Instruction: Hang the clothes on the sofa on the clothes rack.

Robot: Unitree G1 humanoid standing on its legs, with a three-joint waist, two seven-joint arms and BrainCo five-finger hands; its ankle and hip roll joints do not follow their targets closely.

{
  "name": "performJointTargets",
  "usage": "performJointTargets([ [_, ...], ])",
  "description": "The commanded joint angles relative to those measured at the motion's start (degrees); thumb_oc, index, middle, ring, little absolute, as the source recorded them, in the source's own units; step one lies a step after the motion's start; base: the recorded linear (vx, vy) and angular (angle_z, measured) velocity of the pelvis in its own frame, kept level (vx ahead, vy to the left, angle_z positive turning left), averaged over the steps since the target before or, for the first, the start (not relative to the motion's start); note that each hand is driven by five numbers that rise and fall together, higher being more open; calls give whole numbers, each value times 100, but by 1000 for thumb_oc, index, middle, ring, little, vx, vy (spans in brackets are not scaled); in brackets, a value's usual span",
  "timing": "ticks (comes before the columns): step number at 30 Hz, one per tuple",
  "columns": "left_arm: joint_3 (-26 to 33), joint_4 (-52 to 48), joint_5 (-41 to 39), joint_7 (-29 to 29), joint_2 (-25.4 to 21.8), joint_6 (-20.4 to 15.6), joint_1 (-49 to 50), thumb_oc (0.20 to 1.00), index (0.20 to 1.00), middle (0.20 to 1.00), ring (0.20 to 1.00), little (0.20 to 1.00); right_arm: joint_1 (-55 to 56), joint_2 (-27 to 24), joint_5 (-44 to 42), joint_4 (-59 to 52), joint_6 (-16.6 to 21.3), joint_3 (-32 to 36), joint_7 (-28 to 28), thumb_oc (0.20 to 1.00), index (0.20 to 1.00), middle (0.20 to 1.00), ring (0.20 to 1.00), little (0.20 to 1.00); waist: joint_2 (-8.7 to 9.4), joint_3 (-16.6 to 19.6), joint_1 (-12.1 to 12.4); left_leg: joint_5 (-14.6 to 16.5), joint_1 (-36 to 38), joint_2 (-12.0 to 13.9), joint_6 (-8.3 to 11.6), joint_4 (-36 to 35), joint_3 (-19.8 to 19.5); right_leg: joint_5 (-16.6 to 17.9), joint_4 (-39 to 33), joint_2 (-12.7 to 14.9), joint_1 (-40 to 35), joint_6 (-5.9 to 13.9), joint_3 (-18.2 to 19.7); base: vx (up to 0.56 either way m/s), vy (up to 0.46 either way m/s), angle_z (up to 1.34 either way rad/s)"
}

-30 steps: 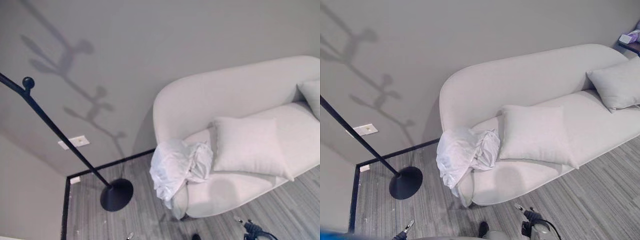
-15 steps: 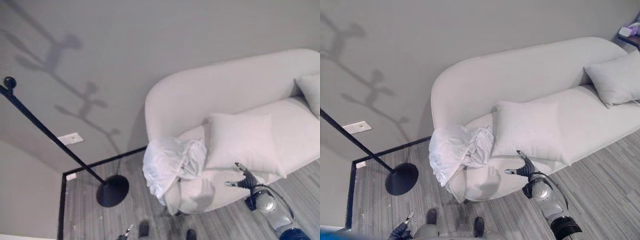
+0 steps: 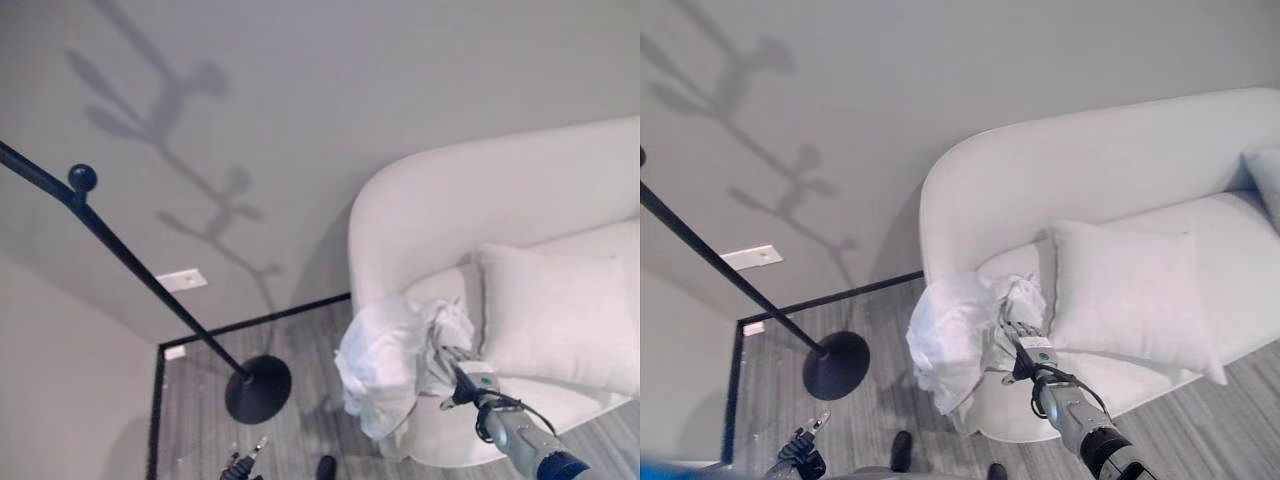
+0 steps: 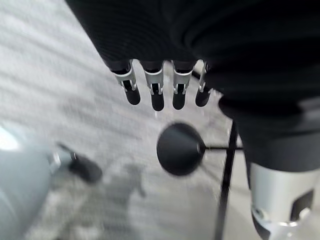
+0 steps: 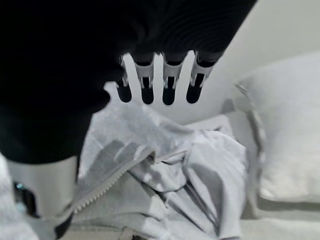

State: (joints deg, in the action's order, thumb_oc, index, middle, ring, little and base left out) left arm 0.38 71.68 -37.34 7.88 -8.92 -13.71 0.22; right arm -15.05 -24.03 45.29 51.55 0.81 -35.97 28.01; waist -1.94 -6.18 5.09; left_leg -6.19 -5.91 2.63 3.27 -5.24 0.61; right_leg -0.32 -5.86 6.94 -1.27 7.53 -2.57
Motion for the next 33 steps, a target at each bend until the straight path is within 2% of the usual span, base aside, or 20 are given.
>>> performJointTargets([
  [1,99,141,-6,137,-67,-154,-26,1000,1000,1000,1000,1000,-333,-32,317,367,-322,-256,558,1000,1000,1000,1000,1000,260,-93,67,244,-340,341,94,250,-152,49,86,256,40,-55,62,-49,-60,9],
  [5,104,251,-68,194,-56,-158,77,1000,1000,1000,1000,1000,-484,63,226,895,-456,-305,989,1000,1000,1000,1000,1000,127,-123,184,108,-502,346,134,130,-271,48,86,192,204,-68,-8,-29,-65,11],
  [6,81,275,-96,220,-38,-189,113,1000,1000,1000,1000,1000,-620,58,193,1123,-499,-392,1251,1000,1000,1000,1000,1000,45,-165,265,62,-582,326,150,108,-326,49,86,171,276,-68,-28,-25,-49,10],
  [9,69,285,-104,240,-39,-195,106,1000,1000,1000,1000,1000,-712,99,140,1265,-514,-424,1324,1000,1000,1000,1000,1000,12,-164,300,41,-645,325,157,96,-354,59,86,164,335,-69,-50,-17,-34,16],
  [12,-101,205,-123,333,-17,-299,65,1000,1000,1000,1000,1000,-1000,185,-43,1603,-570,-444,1627,1000,1000,1000,1000,1000,-147,-154,451,-17,-874,270,167,45,-430,92,86,158,594,-55,-71,-29,-16,8],
  [20,-499,76,127,436,-60,-423,21,1000,1000,1000,1000,1000,-1479,52,-184,1657,-566,-610,2047,1000,1000,1000,1000,1000,-373,-213,662,-49,-1149,177,141,73,-501,160,86,206,882,-29,-37,1,0,3],
  [27,-824,-49,109,356,-54,-494,-15,1000,1000,1000,1000,1000,-1934,-72,15,1702,-597,-1122,1887,1000,1000,1000,1000,1000,-544,-370,821,-80,-1466,103,130,164,-549,245,86,246,1207,-12,20,-18,11,0],
  [33,-1090,-351,-99,326,34,-566,-114,1000,1000,1000,1000,1000,-2209,-193,405,1998,-880,-1460,1470,1000,1000,1000,1000,1000,-658,-572,864,-117,-1716,30,122,235,-529,294,86,270,1424,7,49,-43,29,-1],
])
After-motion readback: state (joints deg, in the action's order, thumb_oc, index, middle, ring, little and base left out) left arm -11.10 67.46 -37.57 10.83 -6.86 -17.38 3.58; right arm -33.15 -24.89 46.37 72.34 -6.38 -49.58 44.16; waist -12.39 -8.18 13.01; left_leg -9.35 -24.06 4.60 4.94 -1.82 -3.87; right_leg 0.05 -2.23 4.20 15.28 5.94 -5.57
